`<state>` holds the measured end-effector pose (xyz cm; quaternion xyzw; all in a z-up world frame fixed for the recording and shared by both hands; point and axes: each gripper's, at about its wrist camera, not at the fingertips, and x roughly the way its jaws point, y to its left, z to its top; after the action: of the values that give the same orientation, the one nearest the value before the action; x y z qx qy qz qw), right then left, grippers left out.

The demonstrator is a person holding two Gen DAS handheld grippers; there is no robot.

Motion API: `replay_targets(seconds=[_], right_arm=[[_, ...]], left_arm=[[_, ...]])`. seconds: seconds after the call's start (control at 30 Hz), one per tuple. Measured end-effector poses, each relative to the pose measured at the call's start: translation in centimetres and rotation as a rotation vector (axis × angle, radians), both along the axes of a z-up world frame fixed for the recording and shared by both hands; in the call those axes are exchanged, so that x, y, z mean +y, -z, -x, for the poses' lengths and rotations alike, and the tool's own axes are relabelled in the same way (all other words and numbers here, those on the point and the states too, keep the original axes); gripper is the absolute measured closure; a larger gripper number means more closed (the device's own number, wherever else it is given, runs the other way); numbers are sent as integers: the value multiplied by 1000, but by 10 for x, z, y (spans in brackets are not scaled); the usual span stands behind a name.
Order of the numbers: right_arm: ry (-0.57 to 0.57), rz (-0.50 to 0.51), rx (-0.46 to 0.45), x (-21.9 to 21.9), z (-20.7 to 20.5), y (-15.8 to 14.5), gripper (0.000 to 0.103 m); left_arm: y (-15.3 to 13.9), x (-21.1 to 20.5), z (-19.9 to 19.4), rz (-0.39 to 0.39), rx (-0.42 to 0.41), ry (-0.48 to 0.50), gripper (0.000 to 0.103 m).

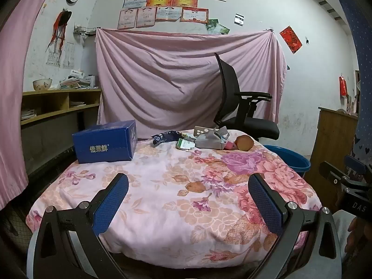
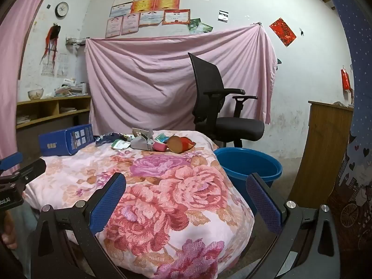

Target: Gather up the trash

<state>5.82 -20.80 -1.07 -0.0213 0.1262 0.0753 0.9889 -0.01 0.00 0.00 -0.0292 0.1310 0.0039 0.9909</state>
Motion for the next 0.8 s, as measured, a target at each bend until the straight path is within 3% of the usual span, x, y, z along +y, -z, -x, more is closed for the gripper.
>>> replay_targets(seconds=[0.8], right_arm=[[1,-7,4,-1,1,0,0]], left_arm=[[0,1,0,1,7,2,2]])
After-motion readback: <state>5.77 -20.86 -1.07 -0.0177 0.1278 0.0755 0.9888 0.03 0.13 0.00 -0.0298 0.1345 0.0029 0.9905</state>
